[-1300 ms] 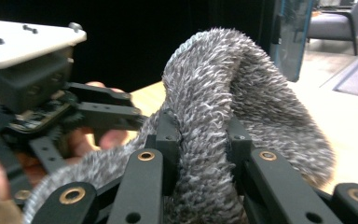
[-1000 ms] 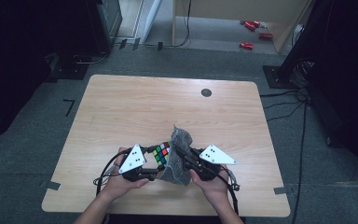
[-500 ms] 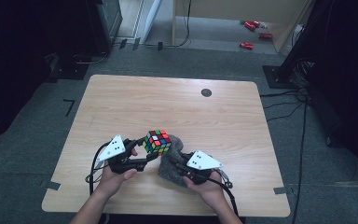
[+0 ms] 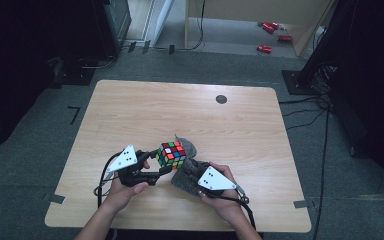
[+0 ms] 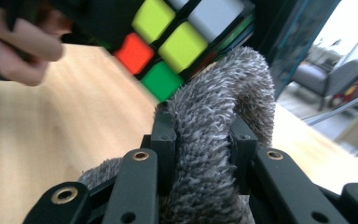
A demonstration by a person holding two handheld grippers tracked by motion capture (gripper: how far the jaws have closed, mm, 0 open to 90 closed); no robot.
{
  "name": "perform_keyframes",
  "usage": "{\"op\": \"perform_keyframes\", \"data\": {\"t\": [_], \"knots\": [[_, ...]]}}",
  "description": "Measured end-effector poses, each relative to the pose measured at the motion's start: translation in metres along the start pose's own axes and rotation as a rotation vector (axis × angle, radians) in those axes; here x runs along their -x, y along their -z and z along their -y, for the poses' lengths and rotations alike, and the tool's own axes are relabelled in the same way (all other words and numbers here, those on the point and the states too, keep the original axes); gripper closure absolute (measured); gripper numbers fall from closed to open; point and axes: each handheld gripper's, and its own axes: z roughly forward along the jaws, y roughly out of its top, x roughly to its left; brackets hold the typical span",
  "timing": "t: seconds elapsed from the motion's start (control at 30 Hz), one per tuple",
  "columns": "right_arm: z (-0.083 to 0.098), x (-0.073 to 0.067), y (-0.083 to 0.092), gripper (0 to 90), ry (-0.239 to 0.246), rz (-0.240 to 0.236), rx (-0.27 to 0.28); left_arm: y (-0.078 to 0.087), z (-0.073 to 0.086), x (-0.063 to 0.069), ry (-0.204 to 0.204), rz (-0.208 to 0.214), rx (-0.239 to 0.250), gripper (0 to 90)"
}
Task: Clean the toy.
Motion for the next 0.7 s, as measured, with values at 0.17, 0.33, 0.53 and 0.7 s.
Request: {"op": "perform_keyframes", "data": {"t": [0.17,0.33,0.53,0.7], "knots": [[0.002,-0.002,-0.001,72.2,0.022,-0.01,-0.005,0.0,-0.001,0.0,0.016,0.01,0.018,35.0],[0.005,-0.015,-0.008,71.7,0.086,-0.071,-0.036,0.002,-0.001,-0.001,0.016,0.003,0.017,34.9],[0.002,-0.005,-0.002,71.8,0.067,-0.043,-0.012,0.002,-0.001,-0.002,0.012,0.005,0.012,35.0],[0.0,0.003,0.004,72.0,0.034,-0.007,0.02,0.0,0.0,-0.001,0.006,-0.001,-0.001,34.9]]}}
